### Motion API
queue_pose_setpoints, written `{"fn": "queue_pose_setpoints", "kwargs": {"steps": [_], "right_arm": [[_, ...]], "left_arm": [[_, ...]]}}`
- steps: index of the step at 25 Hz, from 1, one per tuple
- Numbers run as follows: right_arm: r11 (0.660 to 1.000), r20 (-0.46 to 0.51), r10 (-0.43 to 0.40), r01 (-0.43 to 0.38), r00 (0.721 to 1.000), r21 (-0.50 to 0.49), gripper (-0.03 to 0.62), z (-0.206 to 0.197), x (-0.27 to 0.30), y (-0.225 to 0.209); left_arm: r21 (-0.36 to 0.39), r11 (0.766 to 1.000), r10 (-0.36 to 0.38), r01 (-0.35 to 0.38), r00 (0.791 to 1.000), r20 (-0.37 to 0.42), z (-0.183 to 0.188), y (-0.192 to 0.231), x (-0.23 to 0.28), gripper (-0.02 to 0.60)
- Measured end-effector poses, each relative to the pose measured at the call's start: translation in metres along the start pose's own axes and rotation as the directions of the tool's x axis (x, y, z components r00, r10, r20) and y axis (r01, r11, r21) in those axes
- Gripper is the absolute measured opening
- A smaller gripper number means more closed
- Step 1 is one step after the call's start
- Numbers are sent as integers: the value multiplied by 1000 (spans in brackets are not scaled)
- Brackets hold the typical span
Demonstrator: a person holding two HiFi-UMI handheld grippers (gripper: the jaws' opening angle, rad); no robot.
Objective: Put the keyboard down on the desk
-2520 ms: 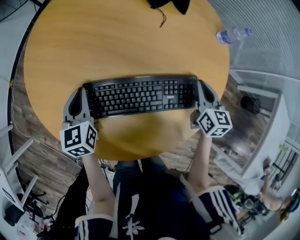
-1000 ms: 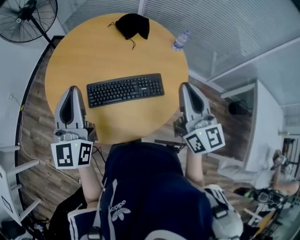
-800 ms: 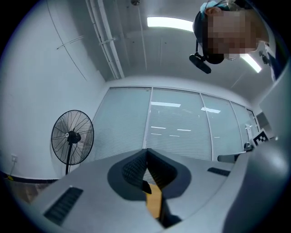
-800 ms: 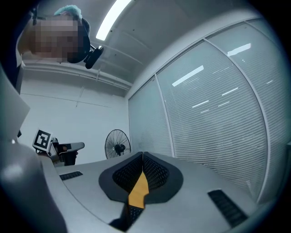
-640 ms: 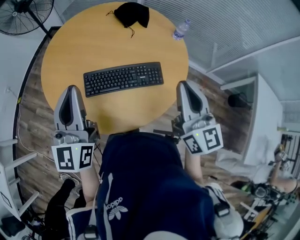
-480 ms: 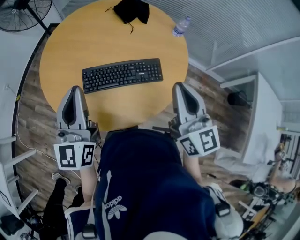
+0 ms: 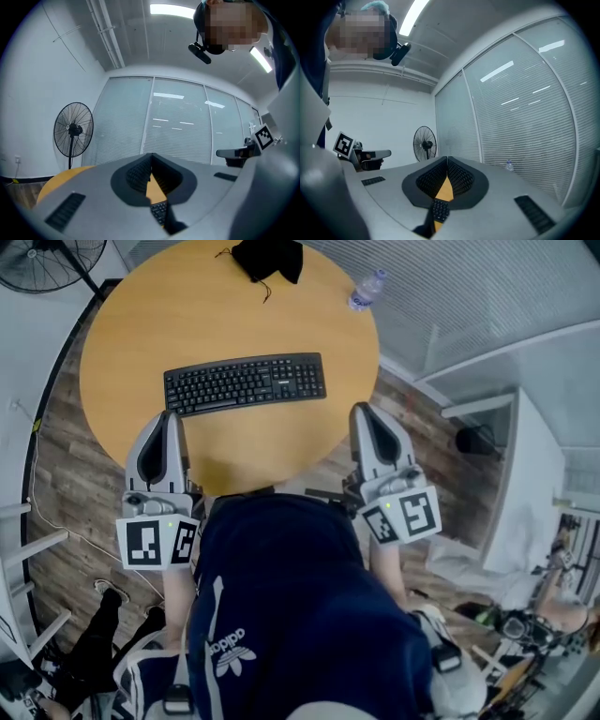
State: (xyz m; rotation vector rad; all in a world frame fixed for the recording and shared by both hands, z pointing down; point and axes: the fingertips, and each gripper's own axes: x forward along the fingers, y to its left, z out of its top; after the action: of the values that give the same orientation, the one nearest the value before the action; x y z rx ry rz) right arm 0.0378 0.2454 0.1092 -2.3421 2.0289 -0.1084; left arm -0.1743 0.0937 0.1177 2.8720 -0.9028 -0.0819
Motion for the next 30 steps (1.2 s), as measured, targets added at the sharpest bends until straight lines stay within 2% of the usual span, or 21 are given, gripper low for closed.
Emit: {"fn": "queue_pose_setpoints", "kwargs": {"steps": [17,30], "right_arm": [[998,-9,59,-59,998,-1,6,-1,16,-9],[997,-42,70,-69,997,22,6,-8,19,-12]], "left_arm": [[45,998,-35,35,999,19,13,-29,39,3],[63,994,-87,88,996,-18,7,-56,52,3]]}}
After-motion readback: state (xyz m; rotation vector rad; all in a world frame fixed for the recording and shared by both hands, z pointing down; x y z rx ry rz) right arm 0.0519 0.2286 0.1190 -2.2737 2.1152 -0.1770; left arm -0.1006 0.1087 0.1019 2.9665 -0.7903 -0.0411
